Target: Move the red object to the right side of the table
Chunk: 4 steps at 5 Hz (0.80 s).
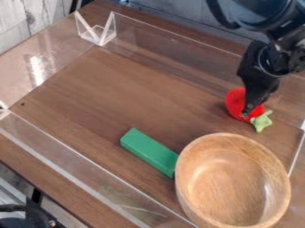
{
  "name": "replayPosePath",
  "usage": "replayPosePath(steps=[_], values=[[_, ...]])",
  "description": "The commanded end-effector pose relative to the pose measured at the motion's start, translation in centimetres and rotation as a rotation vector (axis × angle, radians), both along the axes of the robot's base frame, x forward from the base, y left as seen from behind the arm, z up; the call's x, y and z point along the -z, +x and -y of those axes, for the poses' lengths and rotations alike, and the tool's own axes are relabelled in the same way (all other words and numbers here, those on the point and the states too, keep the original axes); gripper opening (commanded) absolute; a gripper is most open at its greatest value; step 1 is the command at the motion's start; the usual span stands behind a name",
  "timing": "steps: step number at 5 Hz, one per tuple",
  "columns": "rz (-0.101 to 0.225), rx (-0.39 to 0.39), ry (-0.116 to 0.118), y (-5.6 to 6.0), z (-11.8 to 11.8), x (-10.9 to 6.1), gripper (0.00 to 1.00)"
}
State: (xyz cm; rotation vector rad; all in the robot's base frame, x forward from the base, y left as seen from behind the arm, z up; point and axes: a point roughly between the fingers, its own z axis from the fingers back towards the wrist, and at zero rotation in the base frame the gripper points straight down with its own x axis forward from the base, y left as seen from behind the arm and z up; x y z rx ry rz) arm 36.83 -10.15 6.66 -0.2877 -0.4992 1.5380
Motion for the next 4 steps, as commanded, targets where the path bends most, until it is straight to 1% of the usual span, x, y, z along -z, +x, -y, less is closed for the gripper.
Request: replayPosePath(steps=[1,2,3,4], values=[[0.070,-0.011,-0.013,0.6,1.0,-2.3,0.00],[0.087,-0.112,-0.018,0.5,0.5,-3.4,1.00],[0.110,-0.102,-0.032,-0.4,-0.3,-4.9,1.00],[0.139,-0.115,-0.054,-1.2,-1.9,-7.0,1.00]])
